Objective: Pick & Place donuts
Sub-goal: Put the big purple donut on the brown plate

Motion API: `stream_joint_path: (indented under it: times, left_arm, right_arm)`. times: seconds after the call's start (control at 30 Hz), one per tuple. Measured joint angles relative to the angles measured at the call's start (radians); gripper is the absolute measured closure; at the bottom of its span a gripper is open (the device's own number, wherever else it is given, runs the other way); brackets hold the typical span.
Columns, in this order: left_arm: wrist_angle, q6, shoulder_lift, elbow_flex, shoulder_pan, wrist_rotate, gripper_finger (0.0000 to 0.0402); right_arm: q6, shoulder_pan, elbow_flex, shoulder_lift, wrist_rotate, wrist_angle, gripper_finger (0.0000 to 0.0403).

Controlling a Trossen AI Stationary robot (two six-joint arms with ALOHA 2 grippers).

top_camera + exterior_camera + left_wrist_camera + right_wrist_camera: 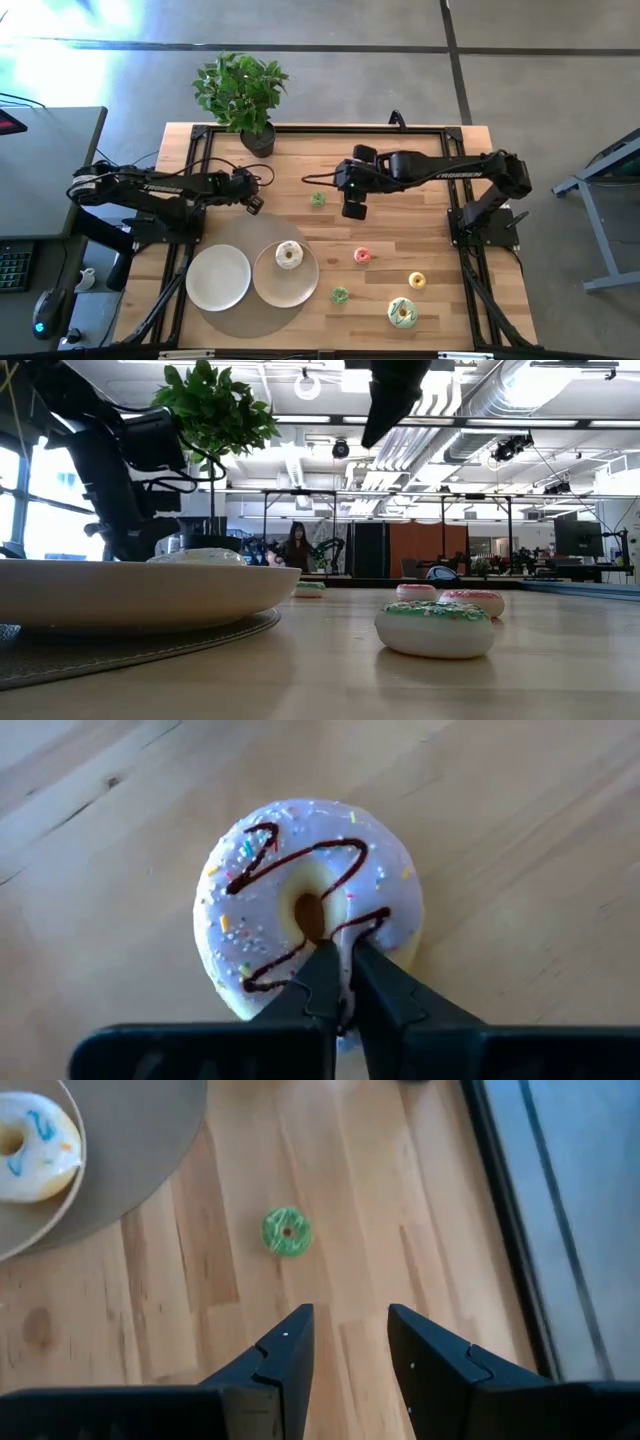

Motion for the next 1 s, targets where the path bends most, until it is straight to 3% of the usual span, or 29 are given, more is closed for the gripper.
stream_joint_path:
  times: [0.13,0.3,0.43,0.53,0.67,0.9,1.0]
  left_arm:
    - [-0.012,0.035,-0.025,0.068,-0.001,0.064,0.0379]
    - [-0.001,0.109,-0.042,0.188,-0.023,0.257,0.0396]
    - [0.003,0.168,-0.042,0.249,-0.11,0.365,0.0394]
    - [0.015,0.166,-0.042,0.259,-0.221,0.381,0.0398]
    - [0.022,0.106,-0.03,0.259,-0.399,0.298,0.0399]
    - [0.07,0.076,0.028,0.259,-0.72,-0.026,0.04]
    - [0.101,0.073,0.065,0.259,-0.823,-0.114,0.04]
  right_arm:
    - [0.062,0.001,-0.018,0.0,-0.034,-0.005,0.0277]
    - [0.1,0.019,-0.018,-0.006,-0.072,-0.013,0.0276]
    - [0.101,0.035,-0.018,-0.01,-0.074,-0.014,0.0277]
    - [0.101,0.044,-0.018,-0.01,-0.072,-0.014,0.0276]
    - [0.122,0.056,-0.018,-0.01,-0.072,-0.015,0.0277]
    - [0.153,0.061,-0.018,-0.011,-0.075,-0.014,0.0277]
    - [0.152,0.06,-0.018,-0.011,-0.07,-0.014,0.0276]
